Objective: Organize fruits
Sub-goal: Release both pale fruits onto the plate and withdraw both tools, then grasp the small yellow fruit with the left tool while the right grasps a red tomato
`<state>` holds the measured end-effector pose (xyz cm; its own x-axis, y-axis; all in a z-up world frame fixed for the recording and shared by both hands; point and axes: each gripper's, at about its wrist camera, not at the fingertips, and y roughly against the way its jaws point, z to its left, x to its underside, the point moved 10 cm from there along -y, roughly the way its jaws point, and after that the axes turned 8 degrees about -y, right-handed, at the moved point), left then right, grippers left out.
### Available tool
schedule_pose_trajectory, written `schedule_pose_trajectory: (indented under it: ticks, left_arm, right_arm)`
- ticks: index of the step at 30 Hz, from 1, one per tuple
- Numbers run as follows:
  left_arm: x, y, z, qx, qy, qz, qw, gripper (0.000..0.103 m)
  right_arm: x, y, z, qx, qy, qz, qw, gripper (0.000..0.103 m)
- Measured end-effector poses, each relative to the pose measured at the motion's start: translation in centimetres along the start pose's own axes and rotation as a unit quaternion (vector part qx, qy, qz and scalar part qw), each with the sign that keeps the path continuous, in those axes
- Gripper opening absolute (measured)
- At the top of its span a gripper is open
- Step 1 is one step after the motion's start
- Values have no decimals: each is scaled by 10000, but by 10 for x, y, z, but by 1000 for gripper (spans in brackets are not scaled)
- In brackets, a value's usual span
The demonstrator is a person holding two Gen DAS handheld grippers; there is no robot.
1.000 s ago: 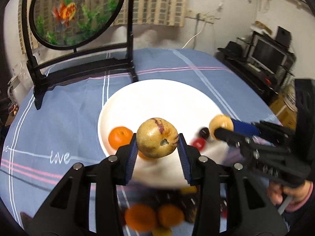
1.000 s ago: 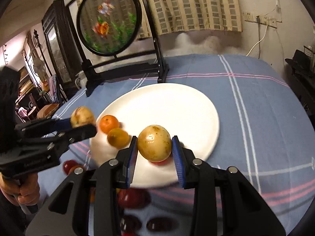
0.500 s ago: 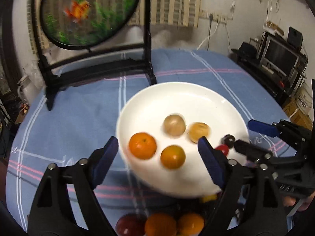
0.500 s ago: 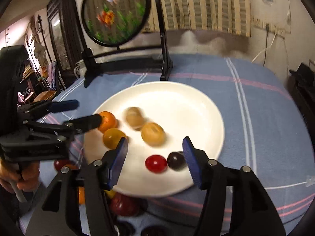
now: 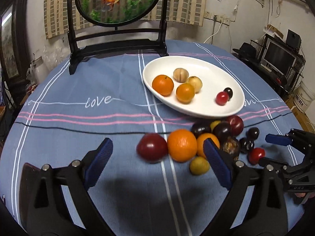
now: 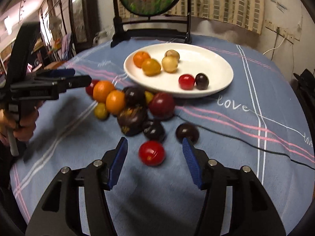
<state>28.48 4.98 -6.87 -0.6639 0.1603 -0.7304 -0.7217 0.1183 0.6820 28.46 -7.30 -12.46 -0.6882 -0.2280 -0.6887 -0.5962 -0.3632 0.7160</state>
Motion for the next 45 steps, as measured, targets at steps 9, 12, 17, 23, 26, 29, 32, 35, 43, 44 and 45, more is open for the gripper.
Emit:
schedule_pose_trajectory:
  ticks: [9,12,17,23,26,29,32,35,43,44,45]
  left_arm:
    - [5,5,-15,149,-221,-7,9996,95]
    - [7,6,-18,154,-303,-1,9994,95]
    - [8,10,-22,186,-390,-21,9991,95]
    - [12,12,-31,368,-499,-22,9981,95]
    - [15,11,-40,490,-630,39,9968,95]
    - [21,8,-50,615,-767,142,9951,94]
    - [27,2,-59,652,-903,236,9935,91]
    - [33,-6,-65,724,-957,392,9920,77]
    - [42,-28,-60,846,-580,806,9915,40]
    - [41,-29,-60,831,-564,798,9917,40]
    - [41,-30,-60,823,-557,798,9918,40]
  right_arm:
    - [5,-11,-5,-193,-229,269,9992,53]
    - [9,-15,-1,-176,-174,365,9990,52]
    - [12,-18,0,-176,-150,403,9989,48]
    - [16,-24,-2,-97,-102,450,9989,38]
    - [15,-21,0,-128,-75,409,9991,33]
    - [12,-20,-2,-229,-190,394,9988,33]
    - [12,-19,-4,-247,-277,417,9984,33]
    - [12,-19,-4,-240,-293,409,9984,33]
    - [11,-17,-4,-238,-302,390,9985,33]
    - [12,-17,-4,-242,-298,388,9985,33]
    - [12,-17,-4,-244,-296,387,9985,33]
